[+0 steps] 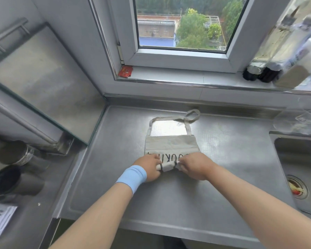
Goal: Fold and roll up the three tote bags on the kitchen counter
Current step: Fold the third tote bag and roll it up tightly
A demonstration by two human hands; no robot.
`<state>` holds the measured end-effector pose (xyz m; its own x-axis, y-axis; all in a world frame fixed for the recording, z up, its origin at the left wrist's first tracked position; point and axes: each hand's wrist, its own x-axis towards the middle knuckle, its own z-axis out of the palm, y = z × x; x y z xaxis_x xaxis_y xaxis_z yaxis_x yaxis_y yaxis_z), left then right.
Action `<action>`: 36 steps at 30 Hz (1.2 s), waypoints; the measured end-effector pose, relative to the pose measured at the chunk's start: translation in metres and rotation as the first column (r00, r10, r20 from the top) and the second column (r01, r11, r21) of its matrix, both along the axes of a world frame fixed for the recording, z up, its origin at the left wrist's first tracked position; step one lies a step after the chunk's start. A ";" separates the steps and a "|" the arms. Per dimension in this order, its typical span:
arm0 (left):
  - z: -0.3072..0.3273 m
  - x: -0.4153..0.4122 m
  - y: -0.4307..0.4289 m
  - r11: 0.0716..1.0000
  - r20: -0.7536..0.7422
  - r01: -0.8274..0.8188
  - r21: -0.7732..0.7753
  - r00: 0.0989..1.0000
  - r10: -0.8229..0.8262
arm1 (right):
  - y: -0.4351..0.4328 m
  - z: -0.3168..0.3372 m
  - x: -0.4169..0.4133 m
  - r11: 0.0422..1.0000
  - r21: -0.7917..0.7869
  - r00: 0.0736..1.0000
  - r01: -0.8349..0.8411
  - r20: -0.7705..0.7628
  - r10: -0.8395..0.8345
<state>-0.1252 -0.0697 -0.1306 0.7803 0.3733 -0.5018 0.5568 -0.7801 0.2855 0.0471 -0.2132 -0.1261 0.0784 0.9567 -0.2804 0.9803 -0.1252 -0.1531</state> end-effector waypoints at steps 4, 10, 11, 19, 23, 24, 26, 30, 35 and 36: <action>0.019 0.000 0.020 0.894 -0.019 -0.305 -0.328 0.948 0.316 | 0.004 0.026 0.014 0.971 -0.169 0.970 0.171 -0.143 -0.196; -0.001 -0.003 0.035 0.762 0.082 -0.535 -0.366 0.797 0.599 | 0.005 0.016 0.043 0.900 -0.207 0.878 0.384 -0.220 -0.425; -0.006 -0.002 0.036 0.744 0.105 -0.566 -0.356 0.767 0.633 | 0.006 0.012 0.047 0.883 -0.183 0.848 0.432 -0.250 -0.467; -0.019 0.029 0.025 0.859 0.467 -0.439 0.264 0.837 0.284 | 0.028 -0.011 0.058 0.846 -0.042 0.825 0.532 -0.198 -0.529; -0.035 0.053 0.001 0.920 0.444 -0.031 0.390 0.882 -0.159 | 0.036 -0.018 0.058 0.822 -0.050 0.804 0.567 -0.184 -0.566; -0.039 0.057 -0.003 0.932 0.360 0.041 0.360 0.916 -0.179 | 0.036 -0.020 0.056 0.819 -0.021 0.809 0.574 -0.138 -0.571; -0.047 0.062 -0.006 0.956 0.207 0.085 0.282 0.967 -0.147 | 0.035 -0.027 0.050 0.859 0.165 0.866 0.485 0.044 -0.498; -0.059 0.068 -0.004 0.947 0.093 0.083 0.310 0.989 -0.117 | 0.037 -0.046 0.028 0.912 0.328 0.946 0.244 0.127 -0.299; -0.064 0.063 0.008 0.933 0.045 0.128 0.338 0.987 -0.151 | 0.029 -0.071 0.019 0.958 0.142 0.966 0.250 0.027 -0.256; -0.066 0.060 0.012 0.931 0.052 0.130 0.340 0.986 -0.156 | 0.026 -0.074 0.023 0.957 0.119 0.964 0.263 0.017 -0.267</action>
<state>-0.0655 -0.0581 -0.1963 0.8690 0.3906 -0.3038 0.4190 -0.9074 0.0319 0.0698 -0.1871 -0.1999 0.3407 0.9259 -0.1633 0.9190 -0.3646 -0.1498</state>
